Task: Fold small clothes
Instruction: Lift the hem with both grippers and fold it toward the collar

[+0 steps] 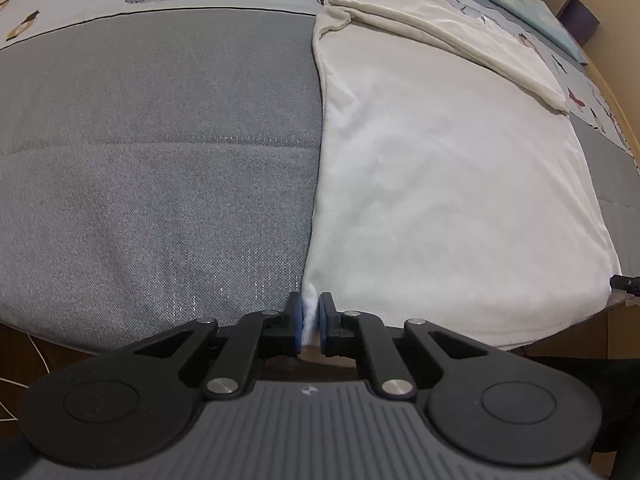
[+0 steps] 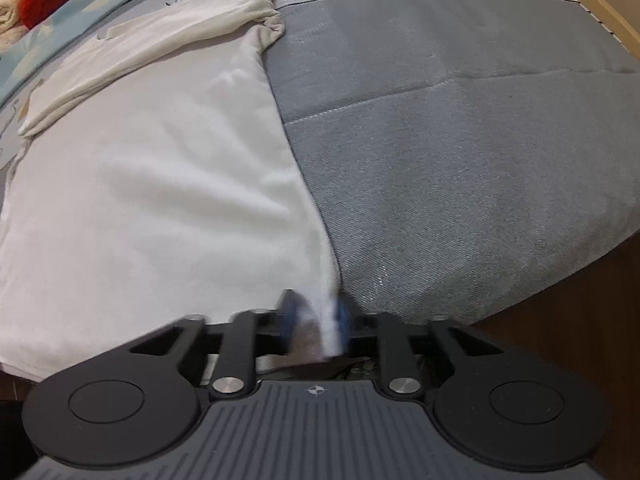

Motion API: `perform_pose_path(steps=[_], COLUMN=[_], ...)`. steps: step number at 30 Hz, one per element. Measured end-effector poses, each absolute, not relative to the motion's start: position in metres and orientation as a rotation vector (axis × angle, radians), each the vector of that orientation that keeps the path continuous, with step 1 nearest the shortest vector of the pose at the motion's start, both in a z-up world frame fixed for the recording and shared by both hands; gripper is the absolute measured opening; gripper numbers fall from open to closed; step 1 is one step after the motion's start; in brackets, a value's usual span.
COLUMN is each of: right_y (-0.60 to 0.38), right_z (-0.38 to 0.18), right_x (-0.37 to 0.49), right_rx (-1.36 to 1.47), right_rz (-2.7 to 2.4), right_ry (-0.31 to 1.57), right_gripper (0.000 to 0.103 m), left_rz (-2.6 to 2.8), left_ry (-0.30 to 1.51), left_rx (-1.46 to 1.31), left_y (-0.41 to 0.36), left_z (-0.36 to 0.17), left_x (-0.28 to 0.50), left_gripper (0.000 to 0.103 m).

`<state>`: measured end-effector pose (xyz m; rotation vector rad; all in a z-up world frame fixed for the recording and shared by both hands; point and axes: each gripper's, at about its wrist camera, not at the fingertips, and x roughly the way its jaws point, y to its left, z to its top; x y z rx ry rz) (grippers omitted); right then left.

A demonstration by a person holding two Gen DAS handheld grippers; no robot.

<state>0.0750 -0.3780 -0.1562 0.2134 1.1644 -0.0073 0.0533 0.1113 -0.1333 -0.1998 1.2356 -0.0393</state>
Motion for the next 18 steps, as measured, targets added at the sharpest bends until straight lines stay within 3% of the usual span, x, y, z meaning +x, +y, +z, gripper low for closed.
perform_pose_path(steps=[10,18], right_y=[-0.378,-0.376], right_z=[-0.160,-0.141], right_x=[0.075,0.070], right_rx=[0.217,0.220], right_rz=[-0.023,-0.006], right_ry=[1.174,1.096], right_gripper=[0.011,0.005], left_rz=[-0.052,-0.109], left_ry=[1.251,1.157], left_rx=[-0.187,-0.127], left_y=[0.109,0.103], left_z=[-0.134,-0.103], left_x=[0.053,0.045], left_gripper=[0.010,0.006])
